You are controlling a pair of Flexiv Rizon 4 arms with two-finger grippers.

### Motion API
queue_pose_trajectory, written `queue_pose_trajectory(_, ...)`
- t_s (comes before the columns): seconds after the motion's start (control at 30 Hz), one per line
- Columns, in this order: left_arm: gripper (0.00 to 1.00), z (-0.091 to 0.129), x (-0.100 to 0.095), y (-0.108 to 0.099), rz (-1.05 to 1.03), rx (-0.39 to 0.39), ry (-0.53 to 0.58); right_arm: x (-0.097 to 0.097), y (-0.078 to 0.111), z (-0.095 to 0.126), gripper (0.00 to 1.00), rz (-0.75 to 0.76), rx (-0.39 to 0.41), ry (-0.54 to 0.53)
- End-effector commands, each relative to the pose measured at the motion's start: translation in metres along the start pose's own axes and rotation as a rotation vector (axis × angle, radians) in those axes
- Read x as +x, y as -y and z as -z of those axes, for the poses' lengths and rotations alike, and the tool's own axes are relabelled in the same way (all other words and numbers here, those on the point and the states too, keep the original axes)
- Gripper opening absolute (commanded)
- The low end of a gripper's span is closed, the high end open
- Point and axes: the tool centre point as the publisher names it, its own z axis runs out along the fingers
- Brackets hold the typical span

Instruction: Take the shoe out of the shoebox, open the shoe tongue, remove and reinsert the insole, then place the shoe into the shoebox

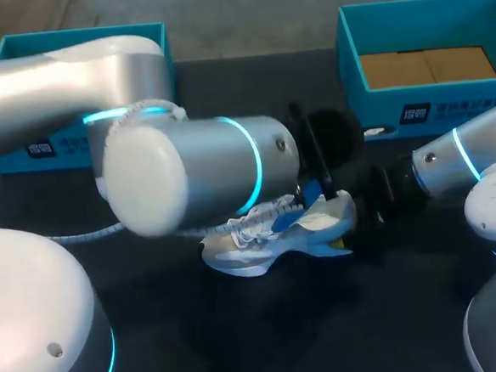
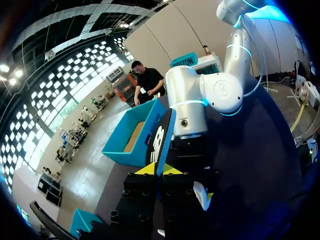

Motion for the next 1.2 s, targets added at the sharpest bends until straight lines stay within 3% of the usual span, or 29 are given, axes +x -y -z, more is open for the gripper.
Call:
queue_pose_trajectory(0.03,0.0,0.01,-0.014,-0.001,0.042,0.026,-0.25,0.0,-0.001,-0.001,0.0,0.0,0.004,0.001)
queue_pose_trajectory(0.2,0.0,0.015,-0.02,0.003,0.1,0.08,-0.34,0.0,-0.001,-0.001,0.0,0.0,0.004,0.001)
queue_pose_trajectory(0.4,0.0,0.016,-0.02,0.007,0.079,0.075,-0.378,0.0,-0.001,-0.001,0.0,0.0,0.004,0.001)
queue_pose_trajectory(0.93,0.0,0.014,-0.02,0.007,0.054,0.055,-0.368,0.0,-0.001,-0.001,0.0,0.0,0.004,0.001)
queue_pose_trajectory(1.2,0.0,0.032,-0.027,0.018,0.217,0.137,-0.507,0.0,-0.001,-0.001,0.0,0.0,0.004,0.001)
